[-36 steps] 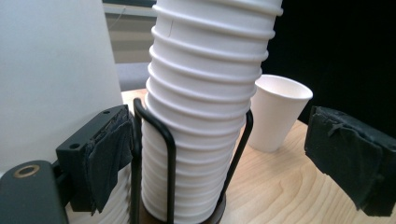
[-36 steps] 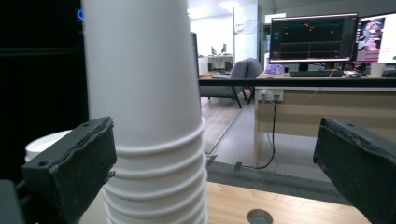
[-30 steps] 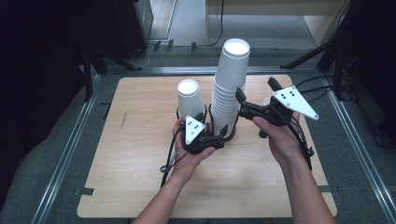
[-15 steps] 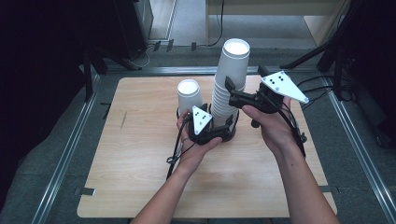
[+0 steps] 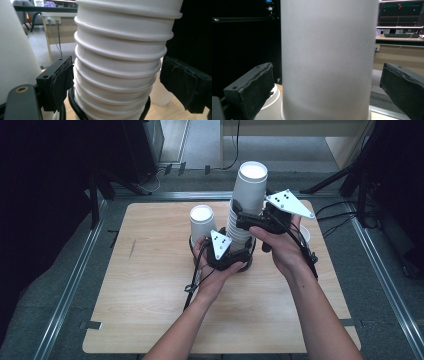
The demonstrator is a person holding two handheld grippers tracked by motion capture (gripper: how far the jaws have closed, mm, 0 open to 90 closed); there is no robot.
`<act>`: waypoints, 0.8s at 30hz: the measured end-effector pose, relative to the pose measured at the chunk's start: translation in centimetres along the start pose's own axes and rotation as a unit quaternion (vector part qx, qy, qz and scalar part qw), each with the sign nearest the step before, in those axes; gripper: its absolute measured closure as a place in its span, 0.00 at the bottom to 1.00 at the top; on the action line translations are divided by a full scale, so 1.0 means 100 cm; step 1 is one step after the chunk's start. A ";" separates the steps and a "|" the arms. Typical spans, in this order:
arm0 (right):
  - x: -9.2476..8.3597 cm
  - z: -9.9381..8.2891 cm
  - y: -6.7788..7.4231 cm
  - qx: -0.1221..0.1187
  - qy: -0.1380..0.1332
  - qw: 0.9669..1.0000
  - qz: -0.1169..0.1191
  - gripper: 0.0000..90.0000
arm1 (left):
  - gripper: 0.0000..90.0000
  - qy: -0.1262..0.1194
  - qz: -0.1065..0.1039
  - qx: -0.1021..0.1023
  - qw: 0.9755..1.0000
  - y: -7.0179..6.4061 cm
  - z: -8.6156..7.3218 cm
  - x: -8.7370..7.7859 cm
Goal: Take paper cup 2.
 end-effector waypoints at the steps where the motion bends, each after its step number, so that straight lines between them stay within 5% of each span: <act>1: 0.001 -0.001 0.000 0.001 0.001 1.000 -0.001 0.00 | 0.13 -0.001 0.001 -0.002 1.000 0.000 0.000 0.001; 16: 0.016 -0.015 -0.004 0.001 0.034 0.999 0.008 0.00 | 0.05 0.002 0.044 0.006 0.999 -0.008 -0.003 0.017; 24: 0.015 -0.013 0.000 -0.002 0.020 1.000 0.003 0.10 | 0.05 0.003 0.047 0.009 0.999 -0.008 -0.003 0.017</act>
Point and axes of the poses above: each handheld gripper's, and its own axes: x roughly forward along the jaws, z roughly out of its top, y roughly to its left, the point moved 5 cm from there along x, roughly forward along the jaws, and after that the axes turned 3 degrees about x, right-handed, at the moved point
